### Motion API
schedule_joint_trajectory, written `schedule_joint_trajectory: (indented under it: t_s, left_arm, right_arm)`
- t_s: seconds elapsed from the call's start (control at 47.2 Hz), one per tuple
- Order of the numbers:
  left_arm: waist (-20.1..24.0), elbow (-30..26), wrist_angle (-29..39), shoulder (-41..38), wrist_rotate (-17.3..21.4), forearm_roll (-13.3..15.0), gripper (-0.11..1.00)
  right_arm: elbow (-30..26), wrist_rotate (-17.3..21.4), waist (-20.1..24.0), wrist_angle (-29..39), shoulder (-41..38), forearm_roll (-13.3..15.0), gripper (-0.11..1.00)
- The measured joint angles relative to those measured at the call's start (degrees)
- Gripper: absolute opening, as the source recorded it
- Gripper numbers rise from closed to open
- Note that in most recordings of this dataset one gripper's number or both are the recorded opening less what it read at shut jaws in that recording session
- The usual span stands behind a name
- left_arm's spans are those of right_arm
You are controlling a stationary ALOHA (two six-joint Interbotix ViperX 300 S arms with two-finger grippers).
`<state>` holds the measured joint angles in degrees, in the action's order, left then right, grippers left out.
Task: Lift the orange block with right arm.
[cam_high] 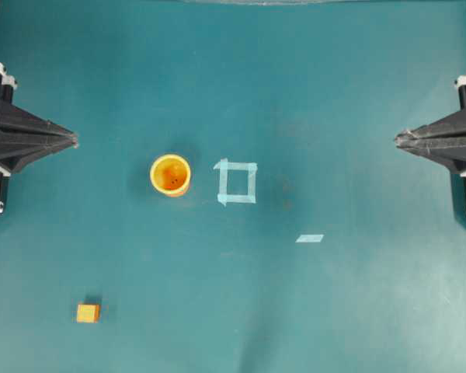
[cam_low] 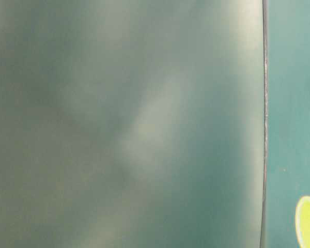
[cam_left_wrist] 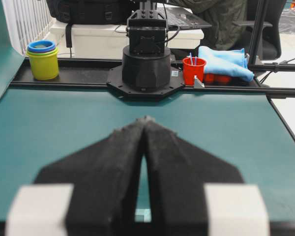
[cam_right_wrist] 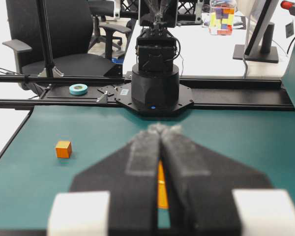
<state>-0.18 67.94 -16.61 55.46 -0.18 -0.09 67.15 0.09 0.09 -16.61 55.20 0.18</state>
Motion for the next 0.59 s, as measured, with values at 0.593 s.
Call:
schedule_joint_trajectory:
  t_s: [0.593]
  left_arm:
    - [0.09, -1.32, 2.29, -0.18, 0.79, -0.26, 0.00]
  right_arm:
    - [-11.95, 0.88, 0.26, 18.11, -6.15, -0.09, 0.03]
